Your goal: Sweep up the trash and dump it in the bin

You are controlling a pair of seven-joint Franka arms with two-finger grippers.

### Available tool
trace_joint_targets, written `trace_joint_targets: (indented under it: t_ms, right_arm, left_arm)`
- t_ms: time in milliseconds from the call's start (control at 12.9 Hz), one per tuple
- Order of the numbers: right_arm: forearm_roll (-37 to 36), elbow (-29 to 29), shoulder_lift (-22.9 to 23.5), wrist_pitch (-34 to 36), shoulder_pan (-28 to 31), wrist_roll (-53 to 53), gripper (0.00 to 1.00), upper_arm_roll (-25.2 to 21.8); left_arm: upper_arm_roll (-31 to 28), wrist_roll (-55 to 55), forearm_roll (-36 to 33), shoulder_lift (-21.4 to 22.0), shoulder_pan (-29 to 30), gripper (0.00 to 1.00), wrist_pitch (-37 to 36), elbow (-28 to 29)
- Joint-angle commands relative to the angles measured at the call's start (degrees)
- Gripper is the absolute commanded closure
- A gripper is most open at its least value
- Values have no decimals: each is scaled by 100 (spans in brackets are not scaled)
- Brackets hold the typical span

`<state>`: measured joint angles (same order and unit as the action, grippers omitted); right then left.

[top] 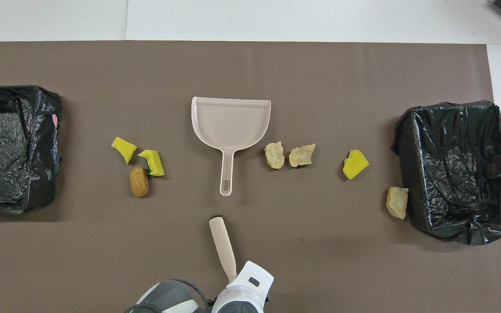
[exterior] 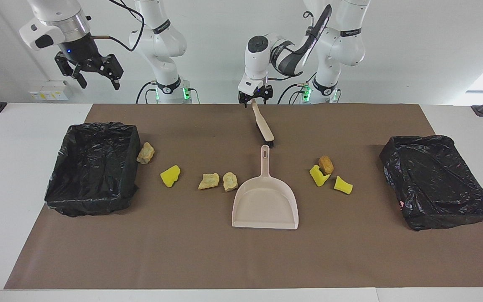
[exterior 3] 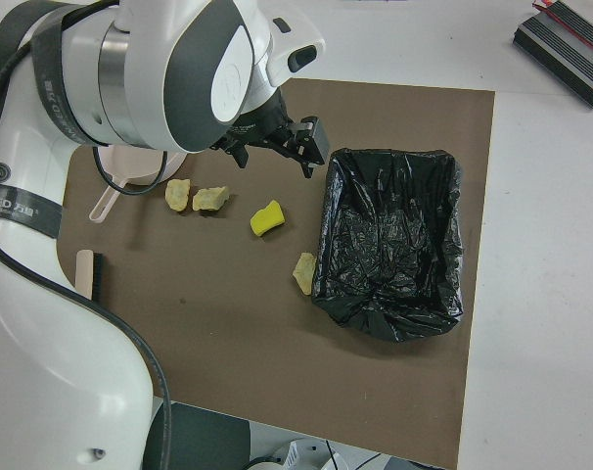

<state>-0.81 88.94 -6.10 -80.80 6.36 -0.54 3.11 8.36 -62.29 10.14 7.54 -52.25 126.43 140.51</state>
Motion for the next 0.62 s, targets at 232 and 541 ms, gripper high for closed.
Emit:
trace_joint_targets:
  t_ms: [232, 541]
  right_arm:
    - [2, 106, -119, 107, 76, -78, 0, -21]
    - [98, 237, -172, -49, 15, -192, 0, -3]
  left_arm:
    - [-124, 242, 76, 11, 161, 100, 4, -93]
    - [-150, 849, 67, 98, 714, 100, -1092, -611]
